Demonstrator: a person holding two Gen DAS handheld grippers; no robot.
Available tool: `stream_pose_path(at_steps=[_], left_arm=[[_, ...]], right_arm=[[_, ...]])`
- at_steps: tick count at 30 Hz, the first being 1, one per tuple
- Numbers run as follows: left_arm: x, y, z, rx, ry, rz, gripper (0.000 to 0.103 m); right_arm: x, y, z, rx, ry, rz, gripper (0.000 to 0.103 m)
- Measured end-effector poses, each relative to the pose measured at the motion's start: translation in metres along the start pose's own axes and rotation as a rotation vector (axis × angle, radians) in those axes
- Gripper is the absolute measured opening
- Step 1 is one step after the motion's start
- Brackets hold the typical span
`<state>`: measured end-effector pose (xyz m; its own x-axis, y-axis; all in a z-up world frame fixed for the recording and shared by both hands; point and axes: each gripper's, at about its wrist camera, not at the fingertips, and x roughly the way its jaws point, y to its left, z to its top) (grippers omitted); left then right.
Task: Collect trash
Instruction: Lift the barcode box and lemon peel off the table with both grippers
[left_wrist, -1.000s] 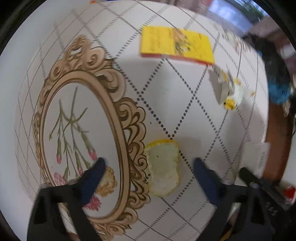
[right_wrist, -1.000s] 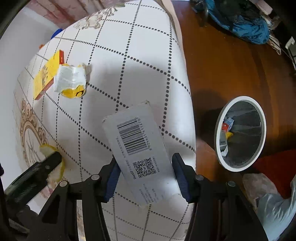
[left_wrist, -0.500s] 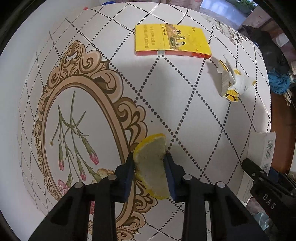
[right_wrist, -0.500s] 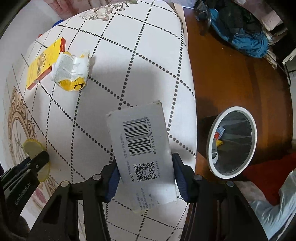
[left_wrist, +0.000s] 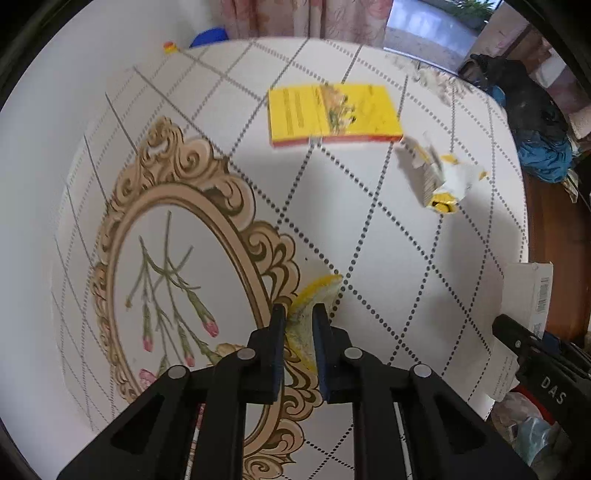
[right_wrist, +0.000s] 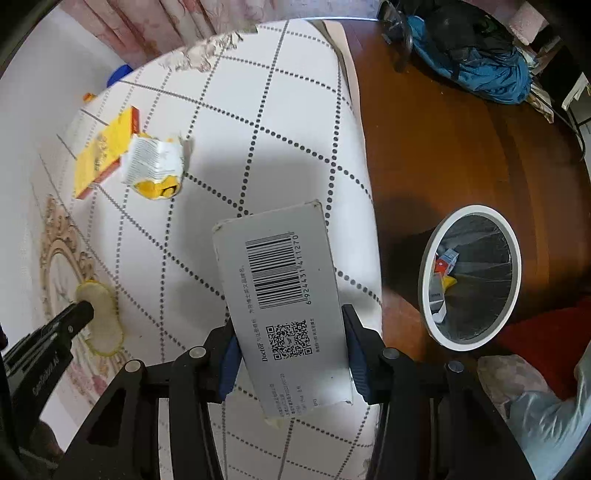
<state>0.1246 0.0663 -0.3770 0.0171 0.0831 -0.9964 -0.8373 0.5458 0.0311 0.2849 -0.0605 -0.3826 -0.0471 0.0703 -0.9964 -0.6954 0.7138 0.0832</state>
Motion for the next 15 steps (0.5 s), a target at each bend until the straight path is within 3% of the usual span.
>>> stream_pose_path(at_steps=[15], left_arm=[[-0.078, -0.009, 0.002, -0.001, -0.136, -0.005, 0.001]], right_arm=[[-0.060, -0.046, -0.015, 0.067, -0.087, 0.104, 0.052]])
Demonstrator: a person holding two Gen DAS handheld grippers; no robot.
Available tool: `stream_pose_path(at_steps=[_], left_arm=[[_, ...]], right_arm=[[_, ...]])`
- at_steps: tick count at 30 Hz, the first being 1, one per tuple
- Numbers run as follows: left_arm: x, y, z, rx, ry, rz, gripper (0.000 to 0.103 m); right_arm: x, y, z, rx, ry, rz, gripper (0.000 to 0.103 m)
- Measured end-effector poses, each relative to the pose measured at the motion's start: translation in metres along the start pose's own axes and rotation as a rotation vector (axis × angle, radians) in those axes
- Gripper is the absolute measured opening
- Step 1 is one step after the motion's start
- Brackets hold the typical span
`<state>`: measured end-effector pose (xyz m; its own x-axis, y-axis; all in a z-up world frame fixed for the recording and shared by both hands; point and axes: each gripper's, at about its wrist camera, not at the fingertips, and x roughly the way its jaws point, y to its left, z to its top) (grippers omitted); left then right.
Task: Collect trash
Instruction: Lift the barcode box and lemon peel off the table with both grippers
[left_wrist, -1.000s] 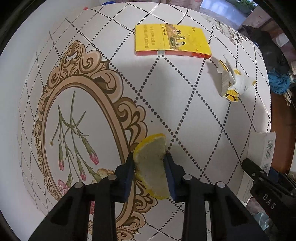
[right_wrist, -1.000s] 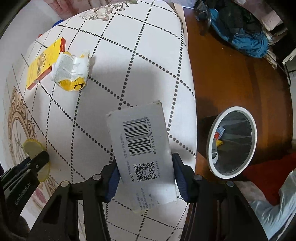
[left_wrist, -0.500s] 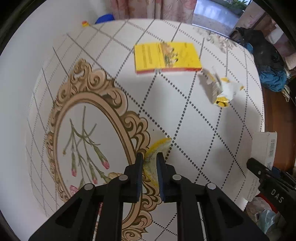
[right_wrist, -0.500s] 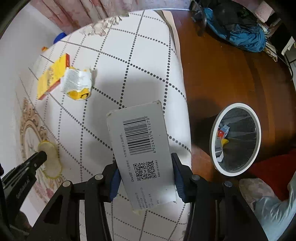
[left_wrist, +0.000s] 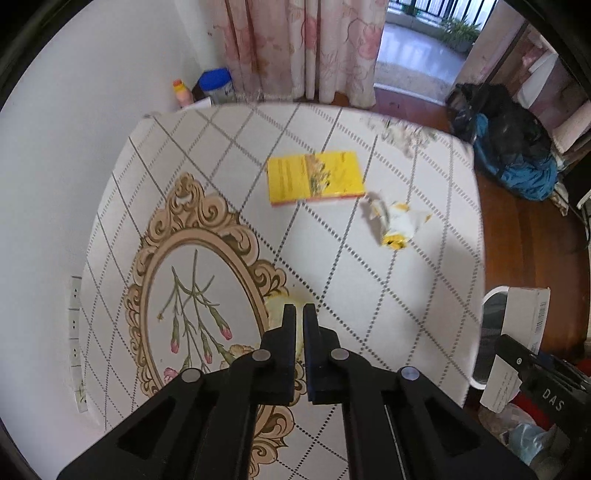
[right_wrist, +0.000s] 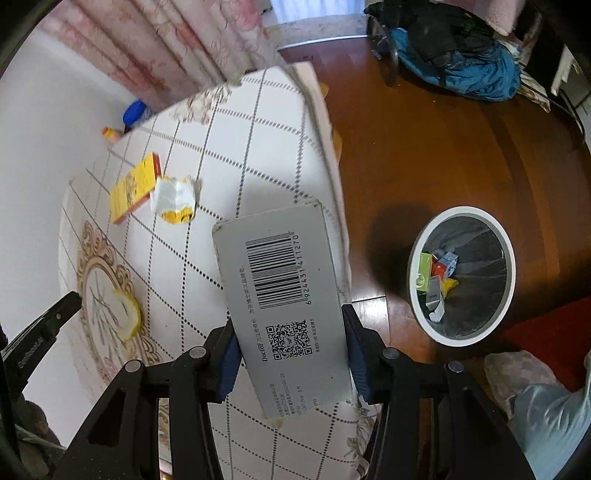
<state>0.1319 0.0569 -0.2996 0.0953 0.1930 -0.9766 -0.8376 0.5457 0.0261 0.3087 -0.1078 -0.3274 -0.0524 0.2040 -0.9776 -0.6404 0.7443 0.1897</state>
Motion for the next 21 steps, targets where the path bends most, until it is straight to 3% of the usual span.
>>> stream_pose_path(at_steps=[6, 11, 17, 21], left_arm=[[-0.030, -0.005, 0.004, -0.014, -0.043, -0.024, 0.001], [-0.045, 0.014, 0.001, -0.064, -0.057, -0.002, 0.001], [-0.025, 0.038, -0.009, -0.133, -0.007, 0.013, 0.001], [0.005, 0.045, -0.011, -0.183, 0.037, -0.054, 0.003]], right_arm=[[-0.021, -0.032, -0.001, 0.057, -0.026, 0.027, 0.052], [-0.026, -0.051, -0.001, 0.090, -0.027, 0.043, 0.051], [-0.013, -0.048, -0.002, 0.079, -0.002, 0.067, 0.051], [0.005, -0.034, -0.002, 0.059, 0.032, 0.082, 0.052]])
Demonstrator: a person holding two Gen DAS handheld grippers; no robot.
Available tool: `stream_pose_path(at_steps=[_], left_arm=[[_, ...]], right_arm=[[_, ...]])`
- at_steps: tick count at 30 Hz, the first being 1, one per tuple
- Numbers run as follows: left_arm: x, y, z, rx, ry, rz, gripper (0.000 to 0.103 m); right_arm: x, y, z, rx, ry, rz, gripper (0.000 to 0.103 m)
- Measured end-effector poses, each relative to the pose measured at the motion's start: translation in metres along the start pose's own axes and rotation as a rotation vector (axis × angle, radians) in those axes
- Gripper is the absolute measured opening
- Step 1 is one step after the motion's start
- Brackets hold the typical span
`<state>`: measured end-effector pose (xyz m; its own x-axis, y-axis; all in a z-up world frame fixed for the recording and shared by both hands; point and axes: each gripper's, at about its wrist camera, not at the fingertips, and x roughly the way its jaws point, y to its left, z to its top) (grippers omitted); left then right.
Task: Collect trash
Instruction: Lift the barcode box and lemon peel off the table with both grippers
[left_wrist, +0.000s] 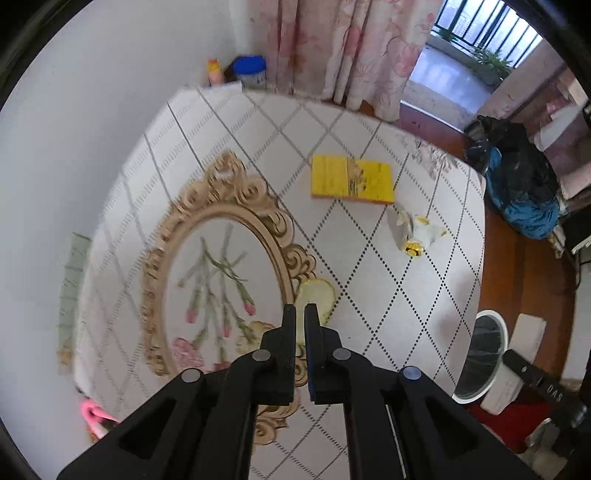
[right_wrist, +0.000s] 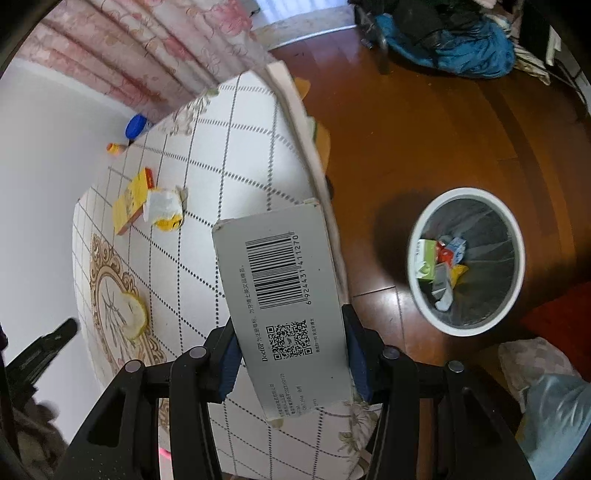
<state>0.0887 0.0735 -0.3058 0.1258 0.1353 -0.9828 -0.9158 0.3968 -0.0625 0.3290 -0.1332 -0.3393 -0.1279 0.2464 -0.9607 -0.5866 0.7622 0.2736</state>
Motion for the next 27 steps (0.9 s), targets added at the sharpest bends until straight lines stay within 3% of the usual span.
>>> stream_pose_path(at_steps=[3, 5, 7, 8, 9, 14, 16, 19, 20, 27], left_arm=[[0.042, 0.002, 0.002, -0.006, 0.069, -0.049, 0.007], [0.061, 0.000, 0.004, 0.013, 0.100, -0.038, 0.012], [0.079, -0.004, 0.005, 0.043, 0.132, -0.029, 0.056], [0.085, -0.006, 0.006, 0.059, 0.140, -0.028, 0.095], [0.090, -0.009, 0.006, 0.077, 0.142, -0.023, 0.099], [0.111, -0.019, 0.003, 0.140, 0.152, 0.067, 0.098], [0.112, -0.019, 0.002, 0.141, 0.136, 0.060, 0.092], [0.101, -0.026, 0.000, 0.167, 0.103, 0.040, 0.051], [0.098, -0.029, 0.000, 0.184, 0.096, 0.043, 0.032], [0.082, -0.036, -0.002, 0.197, 0.072, 0.078, 0.031]], right_arm=[[0.022, 0.014, 0.002, -0.024, 0.040, 0.004, 0.052], [0.033, 0.024, 0.003, -0.049, 0.059, -0.001, 0.052], [0.043, 0.037, 0.006, -0.087, 0.073, -0.015, 0.052], [0.048, 0.043, 0.007, -0.103, 0.078, -0.020, 0.052], [0.053, 0.049, 0.008, -0.120, 0.083, -0.027, 0.052], [0.070, 0.063, 0.010, -0.143, 0.099, -0.051, 0.052], [0.072, 0.064, 0.011, -0.144, 0.100, -0.056, 0.052], [0.074, 0.067, 0.010, -0.152, 0.093, -0.065, 0.052], [0.074, 0.067, 0.009, -0.155, 0.093, -0.067, 0.052], [0.061, 0.061, 0.005, -0.130, 0.071, -0.054, 0.052]])
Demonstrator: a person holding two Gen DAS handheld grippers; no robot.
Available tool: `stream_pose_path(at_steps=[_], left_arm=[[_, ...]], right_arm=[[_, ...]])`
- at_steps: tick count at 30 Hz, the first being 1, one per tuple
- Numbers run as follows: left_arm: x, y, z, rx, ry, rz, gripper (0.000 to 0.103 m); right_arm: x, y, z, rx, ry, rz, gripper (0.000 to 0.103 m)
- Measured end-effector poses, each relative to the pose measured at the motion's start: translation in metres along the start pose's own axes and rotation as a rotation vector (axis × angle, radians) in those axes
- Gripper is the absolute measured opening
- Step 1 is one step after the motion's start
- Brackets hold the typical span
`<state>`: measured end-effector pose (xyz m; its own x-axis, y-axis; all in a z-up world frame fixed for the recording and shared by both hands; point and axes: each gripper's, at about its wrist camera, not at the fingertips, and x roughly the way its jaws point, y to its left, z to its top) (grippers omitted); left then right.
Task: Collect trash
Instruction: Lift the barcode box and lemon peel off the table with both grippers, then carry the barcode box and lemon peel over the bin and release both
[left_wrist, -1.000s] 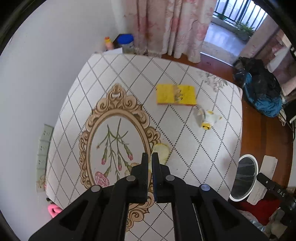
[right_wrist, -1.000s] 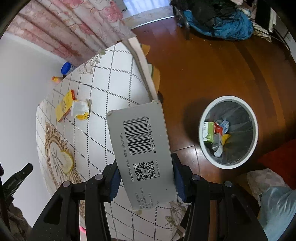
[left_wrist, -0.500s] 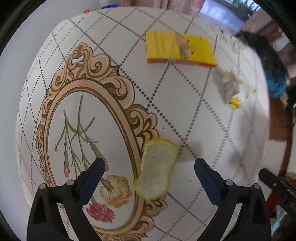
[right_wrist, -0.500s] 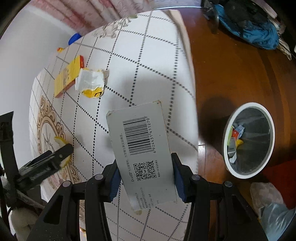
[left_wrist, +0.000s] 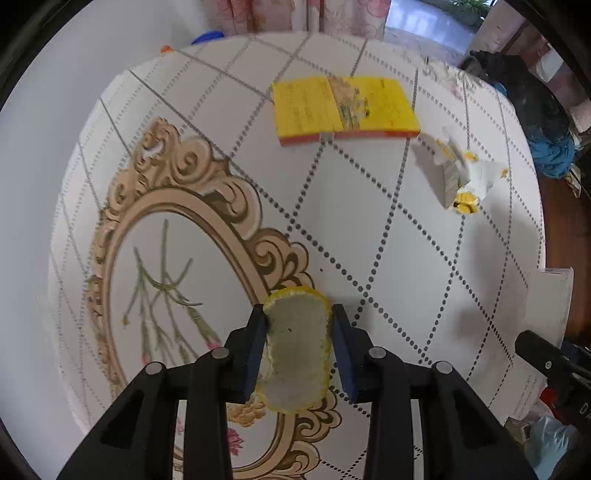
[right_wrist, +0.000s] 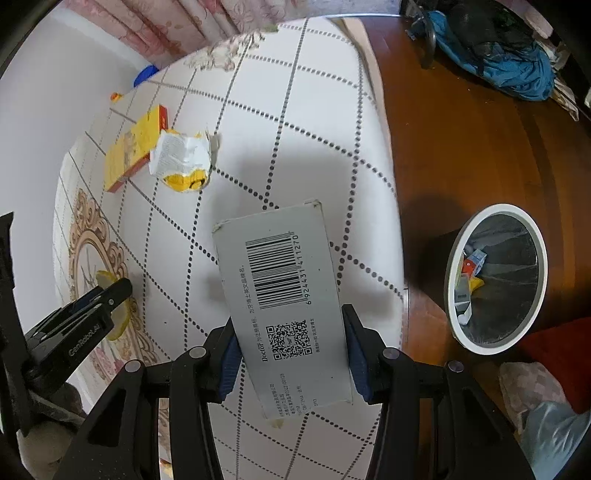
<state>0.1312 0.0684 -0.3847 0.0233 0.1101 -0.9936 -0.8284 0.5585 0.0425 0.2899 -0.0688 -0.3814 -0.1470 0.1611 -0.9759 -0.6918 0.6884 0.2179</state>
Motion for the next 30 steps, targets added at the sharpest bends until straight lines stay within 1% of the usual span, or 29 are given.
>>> stream_pose_path(at_steps=[3, 6, 7, 10, 12, 14, 17, 19, 20, 24, 28, 30], left_arm=[[-0.029, -0.007, 0.000, 0.014, -0.044, -0.005, 0.031], [-0.071, -0.031, -0.001, 0.054, -0.100, -0.039, 0.031], [-0.088, -0.045, 0.000, 0.073, -0.118, -0.064, 0.031], [-0.125, -0.092, 0.004, 0.137, -0.154, -0.129, 0.031], [-0.139, -0.122, 0.004, 0.175, -0.159, -0.177, 0.031], [-0.142, -0.162, 0.002, 0.219, -0.147, -0.225, 0.031], [-0.125, -0.216, 0.000, 0.281, -0.113, -0.280, 0.031], [-0.103, -0.261, -0.007, 0.343, -0.082, -0.288, 0.031], [-0.087, -0.277, -0.007, 0.370, -0.066, -0.286, 0.031], [-0.020, -0.352, -0.021, 0.479, -0.005, -0.261, 0.031], [0.034, -0.400, -0.032, 0.545, 0.039, -0.230, 0.031], [0.057, -0.412, -0.034, 0.562, 0.061, -0.221, 0.031]], right_arm=[[-0.018, -0.010, 0.000, 0.023, -0.036, 0.016, 0.052], [-0.045, -0.032, -0.003, 0.071, -0.085, 0.037, 0.052], [-0.056, -0.043, -0.005, 0.093, -0.102, 0.043, 0.052], [-0.089, -0.088, -0.017, 0.164, -0.151, 0.037, 0.052], [-0.105, -0.121, -0.028, 0.212, -0.170, 0.022, 0.051], [-0.117, -0.166, -0.040, 0.286, -0.181, 0.008, 0.051], [-0.118, -0.220, -0.055, 0.369, -0.179, -0.021, 0.052], [-0.106, -0.261, -0.065, 0.440, -0.172, -0.018, 0.052], [-0.097, -0.279, -0.069, 0.473, -0.167, -0.010, 0.052], [-0.044, -0.347, -0.081, 0.577, -0.148, 0.008, 0.052], [0.014, -0.393, -0.084, 0.634, -0.127, 0.029, 0.052], [0.038, -0.409, -0.084, 0.647, -0.116, 0.035, 0.052]])
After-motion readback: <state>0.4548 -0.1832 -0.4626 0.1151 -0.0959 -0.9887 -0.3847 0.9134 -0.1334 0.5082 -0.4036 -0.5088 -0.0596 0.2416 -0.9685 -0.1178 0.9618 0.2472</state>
